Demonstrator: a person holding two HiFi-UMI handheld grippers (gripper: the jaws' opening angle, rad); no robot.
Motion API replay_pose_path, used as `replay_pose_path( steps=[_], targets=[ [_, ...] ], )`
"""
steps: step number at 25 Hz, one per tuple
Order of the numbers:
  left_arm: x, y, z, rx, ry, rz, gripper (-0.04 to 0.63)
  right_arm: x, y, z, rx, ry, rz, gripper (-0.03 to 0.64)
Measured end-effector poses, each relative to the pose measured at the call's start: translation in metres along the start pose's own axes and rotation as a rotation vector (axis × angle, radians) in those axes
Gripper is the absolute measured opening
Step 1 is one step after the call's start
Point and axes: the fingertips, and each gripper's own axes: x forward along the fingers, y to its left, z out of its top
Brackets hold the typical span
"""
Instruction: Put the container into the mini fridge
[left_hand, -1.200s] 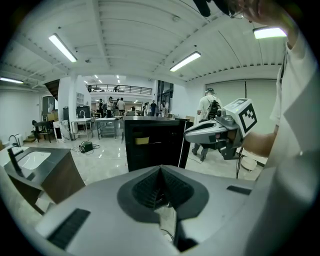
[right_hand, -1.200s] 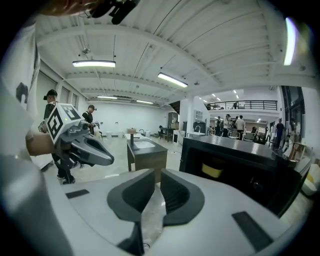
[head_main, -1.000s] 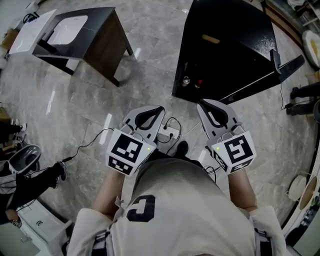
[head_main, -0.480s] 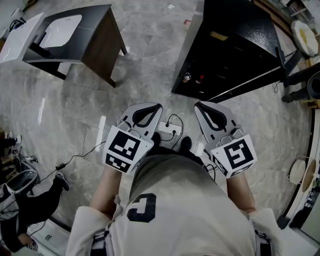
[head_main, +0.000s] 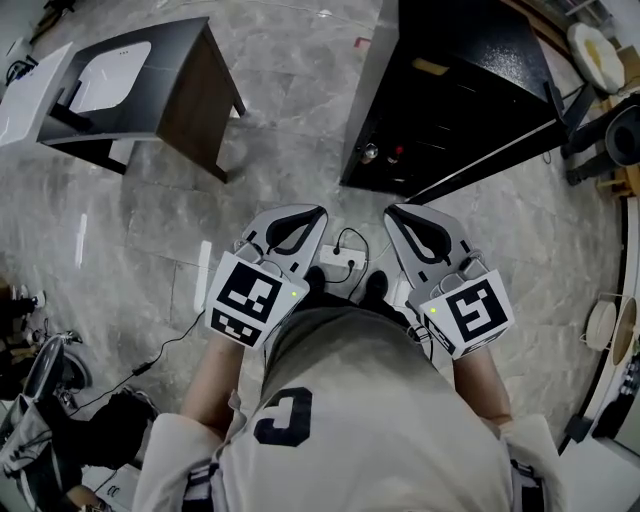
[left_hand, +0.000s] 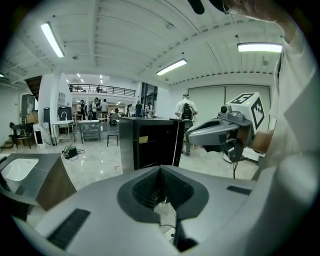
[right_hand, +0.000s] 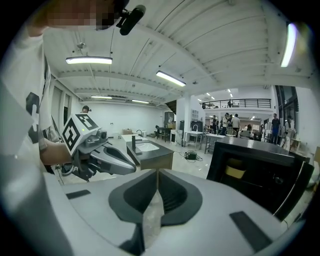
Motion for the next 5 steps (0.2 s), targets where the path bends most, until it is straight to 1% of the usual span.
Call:
replay_pose_path(
  steps=[5],
  targets=[
    [0.0064,-0.0067,0.0042,0.011,0.0,-0.008,0.055,-0.0044,-0.006,-0.0062,-0.003,0.004,0.006,0.035]
  ],
)
